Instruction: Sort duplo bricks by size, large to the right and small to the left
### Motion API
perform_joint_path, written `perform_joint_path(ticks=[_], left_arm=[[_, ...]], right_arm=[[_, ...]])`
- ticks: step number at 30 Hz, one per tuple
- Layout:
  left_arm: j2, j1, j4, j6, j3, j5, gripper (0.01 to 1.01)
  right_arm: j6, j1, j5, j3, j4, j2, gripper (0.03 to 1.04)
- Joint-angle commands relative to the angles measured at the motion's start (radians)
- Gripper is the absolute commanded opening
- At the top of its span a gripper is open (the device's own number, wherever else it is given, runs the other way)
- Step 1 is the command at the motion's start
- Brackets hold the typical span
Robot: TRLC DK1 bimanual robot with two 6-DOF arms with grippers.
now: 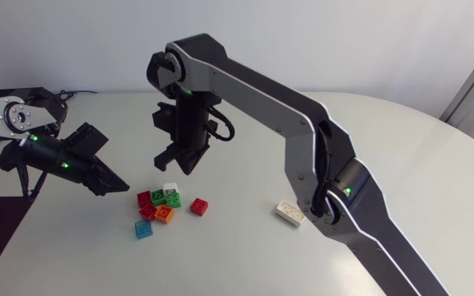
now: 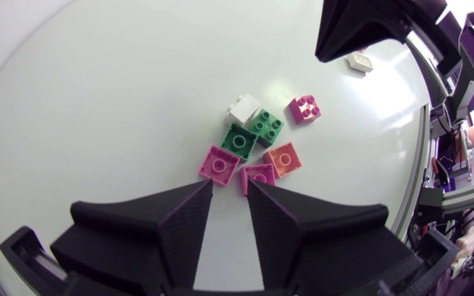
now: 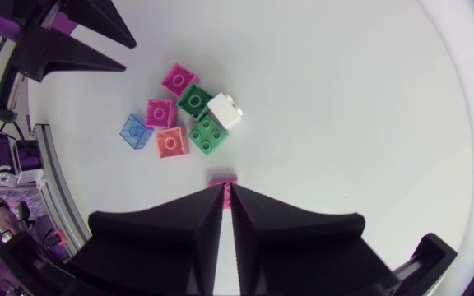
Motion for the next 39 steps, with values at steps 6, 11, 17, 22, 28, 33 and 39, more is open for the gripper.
perform_joint_path(ticks=[6, 11, 17, 22, 28, 33, 39], left_arm=[[0.004, 0.032, -0.011, -0.006, -0.006, 0.007, 0.330], [0.010, 0.053, -0.011, 0.011, -0.001, 0.007, 0.333], [0.016, 0.056, -0.011, 0.016, -0.009, 0.007, 0.336], [0.016, 0.069, -0.011, 0.022, -0.004, 0.007, 0.338], [0.012, 0.093, -0.011, 0.037, -0.009, 0.007, 0.338], [0.015, 0.109, -0.011, 0.046, -0.015, 0.009, 0.338], [0.016, 0.113, -0.011, 0.051, -0.013, 0.009, 0.339]], right_arm=[[0.029, -0.011, -0.022, -0.118, -0.029, 0.031, 0.14], [0.030, -0.009, -0.022, -0.207, -0.028, -0.053, 0.14], [0.025, -0.047, -0.018, -0.239, -0.028, -0.053, 0.14], [0.025, -0.063, 0.004, -0.241, 0.001, -0.016, 0.14], [0.036, -0.069, 0.016, -0.239, 0.035, 0.028, 0.14], [0.038, -0.070, 0.016, -0.256, 0.055, 0.045, 0.14], [0.065, -0.066, 0.068, -0.505, 0.232, -0.079, 0.14]])
